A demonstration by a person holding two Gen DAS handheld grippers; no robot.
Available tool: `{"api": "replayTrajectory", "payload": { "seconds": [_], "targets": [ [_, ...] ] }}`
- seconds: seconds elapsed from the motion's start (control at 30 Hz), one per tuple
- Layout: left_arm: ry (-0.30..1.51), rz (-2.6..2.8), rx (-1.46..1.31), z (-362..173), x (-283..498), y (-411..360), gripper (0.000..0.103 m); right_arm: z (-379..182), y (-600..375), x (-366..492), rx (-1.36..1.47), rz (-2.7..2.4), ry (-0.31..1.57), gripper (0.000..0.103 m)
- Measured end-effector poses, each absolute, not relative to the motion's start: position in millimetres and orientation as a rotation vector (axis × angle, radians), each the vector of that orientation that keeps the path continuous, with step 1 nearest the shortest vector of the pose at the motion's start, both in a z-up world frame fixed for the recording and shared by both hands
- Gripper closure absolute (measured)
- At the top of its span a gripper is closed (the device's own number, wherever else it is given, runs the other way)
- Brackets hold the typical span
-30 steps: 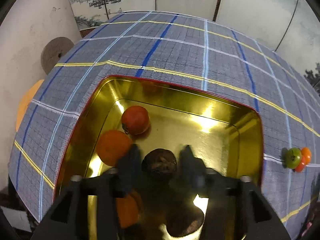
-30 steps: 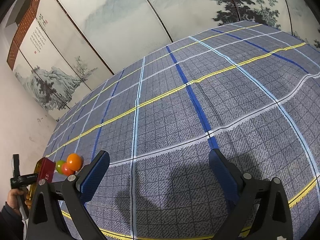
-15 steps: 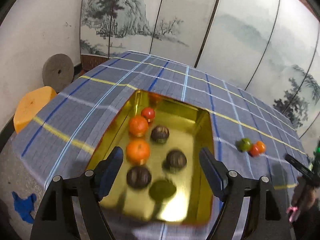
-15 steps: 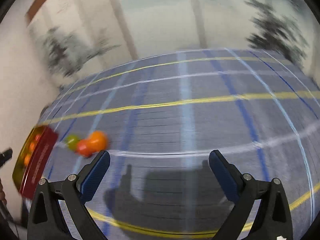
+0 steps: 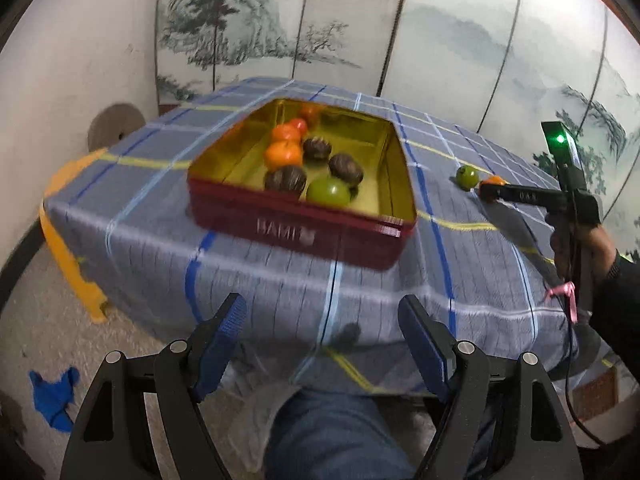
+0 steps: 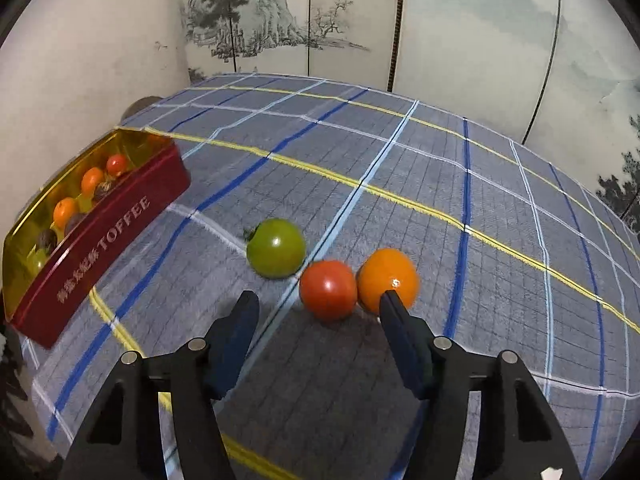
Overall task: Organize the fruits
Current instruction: 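Grasp the red tomato on the cloth with the right gripper, then carry the red tomato over the tin with the right gripper and release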
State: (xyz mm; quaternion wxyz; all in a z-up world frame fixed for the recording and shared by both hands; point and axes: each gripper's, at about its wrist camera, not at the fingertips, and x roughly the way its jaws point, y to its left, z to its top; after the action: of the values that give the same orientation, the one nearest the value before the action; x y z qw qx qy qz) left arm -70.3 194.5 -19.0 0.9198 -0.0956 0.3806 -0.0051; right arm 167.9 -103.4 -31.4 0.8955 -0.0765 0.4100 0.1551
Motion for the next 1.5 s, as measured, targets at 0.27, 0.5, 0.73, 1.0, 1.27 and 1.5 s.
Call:
{"api": "replayTrajectory", "payload": {
  "seconds": [0.27,0.5,0.73,1.0,1.27,1.5],
  "targets": [
    [0.822,-0.004,-0.234,-35.4,-83.6,190.1,0.024,-45.5,-97.0,190.2,-0.149,0.331,0.901,0.074],
    [0.825,-0.007,-0.233,-37.2,-84.2,189.0,0.024,-41.7,-106.1,174.9,-0.14,0.305,0.881,0.075],
    [0.834,-0.031,-0.187,-39.6,-85.7,173.9,0.024,-14.9,-118.6,159.5,-0.108,0.269,0.823,0.075],
    [0.864,-0.024,-0.196,-47.2,-95.1,173.7,0.024,25.8,-118.3,151.5,-0.104,0.245,0.746,0.075],
    [0.861,-0.018,-0.214,-47.8,-102.5,176.4,0.024,71.8,-107.5,136.8,-0.097,0.255,0.667,0.075],
    [0.86,-0.03,-0.219,-48.5,-108.4,176.4,0.024,111.2,-90.8,130.6,-0.086,0.287,0.611,0.075]
  ]
}}
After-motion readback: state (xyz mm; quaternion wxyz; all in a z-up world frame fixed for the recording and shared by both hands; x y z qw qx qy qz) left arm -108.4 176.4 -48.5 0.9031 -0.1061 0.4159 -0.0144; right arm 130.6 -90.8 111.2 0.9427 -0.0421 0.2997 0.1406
